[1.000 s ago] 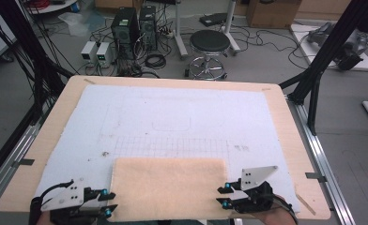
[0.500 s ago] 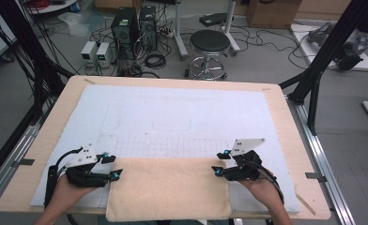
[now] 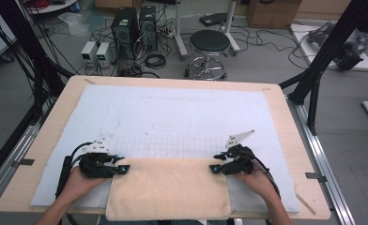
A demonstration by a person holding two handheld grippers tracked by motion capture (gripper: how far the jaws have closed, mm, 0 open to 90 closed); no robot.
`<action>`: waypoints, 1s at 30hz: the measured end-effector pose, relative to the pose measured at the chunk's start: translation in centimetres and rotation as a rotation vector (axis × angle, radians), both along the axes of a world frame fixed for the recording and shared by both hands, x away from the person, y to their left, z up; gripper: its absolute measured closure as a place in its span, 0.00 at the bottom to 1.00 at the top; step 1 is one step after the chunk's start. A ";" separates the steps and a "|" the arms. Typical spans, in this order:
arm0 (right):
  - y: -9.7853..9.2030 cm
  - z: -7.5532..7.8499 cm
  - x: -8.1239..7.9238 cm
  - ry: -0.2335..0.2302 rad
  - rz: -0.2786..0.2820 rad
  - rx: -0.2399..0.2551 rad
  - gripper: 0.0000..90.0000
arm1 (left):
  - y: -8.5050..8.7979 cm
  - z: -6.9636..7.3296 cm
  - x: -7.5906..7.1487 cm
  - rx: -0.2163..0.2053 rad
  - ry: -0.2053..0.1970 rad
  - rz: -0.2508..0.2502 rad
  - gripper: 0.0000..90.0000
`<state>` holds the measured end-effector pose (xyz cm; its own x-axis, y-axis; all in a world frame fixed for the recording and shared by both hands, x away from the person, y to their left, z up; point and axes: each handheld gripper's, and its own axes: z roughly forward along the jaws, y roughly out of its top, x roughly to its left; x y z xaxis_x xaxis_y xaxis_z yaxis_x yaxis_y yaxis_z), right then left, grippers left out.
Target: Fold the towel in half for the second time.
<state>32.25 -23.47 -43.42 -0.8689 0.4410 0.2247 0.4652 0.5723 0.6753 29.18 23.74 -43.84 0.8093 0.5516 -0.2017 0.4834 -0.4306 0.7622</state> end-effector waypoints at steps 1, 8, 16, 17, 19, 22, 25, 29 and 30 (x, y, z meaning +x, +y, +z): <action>0.0 -0.1 -0.1 0.013 0.002 0.012 0.68 | 0.0 0.1 -0.1 0.002 -0.001 0.007 0.77; 0.2 1.6 -1.2 -0.121 0.006 -0.003 0.87 | -0.3 1.6 0.2 0.010 -0.078 0.084 0.87; 1.3 4.4 3.0 -0.273 -0.129 -0.040 0.87 | -1.2 4.1 5.8 0.018 -0.187 0.248 0.87; 1.3 4.5 3.7 -0.277 -0.136 -0.043 0.86 | -1.2 4.2 6.7 0.003 -0.181 0.273 0.87; 1.5 4.8 5.8 -0.277 -0.154 -0.040 0.86 | -1.2 4.3 8.9 0.012 -0.174 0.298 0.87; 1.9 5.1 8.6 -0.282 -0.187 -0.036 0.86 | -1.4 4.3 11.3 0.015 -0.184 0.338 0.87; 2.0 4.8 10.7 -0.262 -0.215 -0.041 0.84 | -1.5 3.9 13.2 0.003 -0.180 0.347 0.86; 1.5 3.8 12.1 -0.251 -0.260 -0.054 0.65 | -1.2 3.3 14.1 -0.001 -0.169 0.392 0.69; 1.2 3.6 12.2 -0.240 -0.262 -0.043 0.61 | -0.9 3.4 14.0 0.005 -0.164 0.384 0.65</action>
<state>44.44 -22.26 -39.81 -0.7508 0.6605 0.0045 0.4309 0.4846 0.7612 43.15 22.83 -40.46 0.5659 0.8202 -0.0835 0.4816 -0.2467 0.8409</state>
